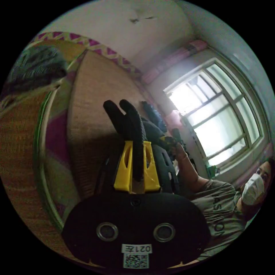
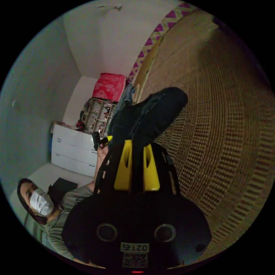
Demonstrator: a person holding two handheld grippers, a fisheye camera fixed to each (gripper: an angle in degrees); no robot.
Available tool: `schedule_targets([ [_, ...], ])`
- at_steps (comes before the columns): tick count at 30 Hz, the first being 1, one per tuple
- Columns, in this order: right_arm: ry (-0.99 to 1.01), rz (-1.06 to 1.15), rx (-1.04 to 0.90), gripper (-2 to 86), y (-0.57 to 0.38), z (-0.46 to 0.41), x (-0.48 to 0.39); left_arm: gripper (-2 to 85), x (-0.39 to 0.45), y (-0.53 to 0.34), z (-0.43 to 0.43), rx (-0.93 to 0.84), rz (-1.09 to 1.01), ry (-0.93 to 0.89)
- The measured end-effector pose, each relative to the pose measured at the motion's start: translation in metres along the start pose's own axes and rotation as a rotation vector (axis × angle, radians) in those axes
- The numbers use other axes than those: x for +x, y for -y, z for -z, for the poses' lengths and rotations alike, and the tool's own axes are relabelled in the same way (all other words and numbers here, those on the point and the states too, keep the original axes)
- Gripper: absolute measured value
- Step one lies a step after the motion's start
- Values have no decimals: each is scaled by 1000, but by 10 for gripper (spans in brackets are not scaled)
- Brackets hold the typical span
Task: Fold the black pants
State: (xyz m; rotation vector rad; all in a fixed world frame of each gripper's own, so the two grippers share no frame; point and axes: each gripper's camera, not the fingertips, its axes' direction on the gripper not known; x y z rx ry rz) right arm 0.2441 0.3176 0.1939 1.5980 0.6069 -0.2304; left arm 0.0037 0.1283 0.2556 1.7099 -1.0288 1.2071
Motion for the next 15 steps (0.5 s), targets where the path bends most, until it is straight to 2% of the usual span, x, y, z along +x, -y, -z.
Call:
schedule_targets([
  [4, -51, 85, 74, 57, 23, 73, -19, 54, 59, 52, -43, 0, -87, -16],
  [8, -208, 134, 202, 58, 59, 177, -27, 54, 102, 131, -137, 2, -76, -100],
  [12, -385, 100, 313, 63, 99, 254, -13, 59, 138, 201, -237, -33, -81, -113],
  [15, -505, 38, 352, 86, 123, 274, 16, 67, 140, 227, -301, -97, -33, -58],
])
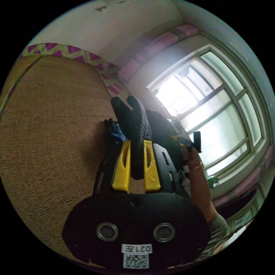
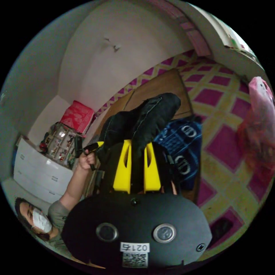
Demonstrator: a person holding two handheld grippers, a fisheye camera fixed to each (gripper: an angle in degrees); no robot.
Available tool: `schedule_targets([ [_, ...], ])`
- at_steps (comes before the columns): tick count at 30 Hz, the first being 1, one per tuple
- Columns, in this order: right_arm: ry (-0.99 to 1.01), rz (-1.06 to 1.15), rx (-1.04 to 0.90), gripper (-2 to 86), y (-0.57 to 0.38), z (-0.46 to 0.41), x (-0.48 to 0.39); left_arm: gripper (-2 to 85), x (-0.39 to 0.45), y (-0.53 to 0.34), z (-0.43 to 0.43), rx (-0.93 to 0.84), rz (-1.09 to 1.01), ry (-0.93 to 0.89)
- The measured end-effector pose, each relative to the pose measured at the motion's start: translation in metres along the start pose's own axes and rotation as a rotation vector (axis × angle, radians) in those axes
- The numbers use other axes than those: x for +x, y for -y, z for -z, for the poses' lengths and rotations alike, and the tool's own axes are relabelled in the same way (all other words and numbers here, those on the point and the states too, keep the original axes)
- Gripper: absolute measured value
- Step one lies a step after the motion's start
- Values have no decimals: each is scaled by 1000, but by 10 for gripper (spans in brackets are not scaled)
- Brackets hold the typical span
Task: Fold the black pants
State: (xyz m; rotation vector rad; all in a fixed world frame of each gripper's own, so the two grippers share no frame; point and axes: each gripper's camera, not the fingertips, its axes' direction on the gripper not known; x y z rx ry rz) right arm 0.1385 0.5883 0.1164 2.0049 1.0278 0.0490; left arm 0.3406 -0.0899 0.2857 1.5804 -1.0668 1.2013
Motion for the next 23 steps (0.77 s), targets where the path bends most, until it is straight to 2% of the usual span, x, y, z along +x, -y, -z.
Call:
schedule_targets([
  [1, -41, -27, -2, 94, 2, -5, 9, 66, -4, 2, -11, -21, 27, 35],
  [5, -468, -179, -55, 113, -21, -55, 66, 56, -32, -30, -42, -113, 14, 162],
  [7, -533, -147, -30, 111, -41, -73, 66, 42, -36, -56, -35, -119, -38, 227],
  [9, -502, -5, -43, 103, -72, -108, 40, 4, -33, -95, -10, -70, -98, 314],
  [16, -248, 449, -74, 108, -206, -232, -123, -8, -5, -227, 92, 163, -177, 546],
  [18, -157, 580, -112, 128, -257, -289, -182, -5, -11, -277, 130, 229, -76, 641],
  [23, -32, 819, -116, 126, -351, -417, -295, 37, -29, -368, 193, 220, 55, 859],
])
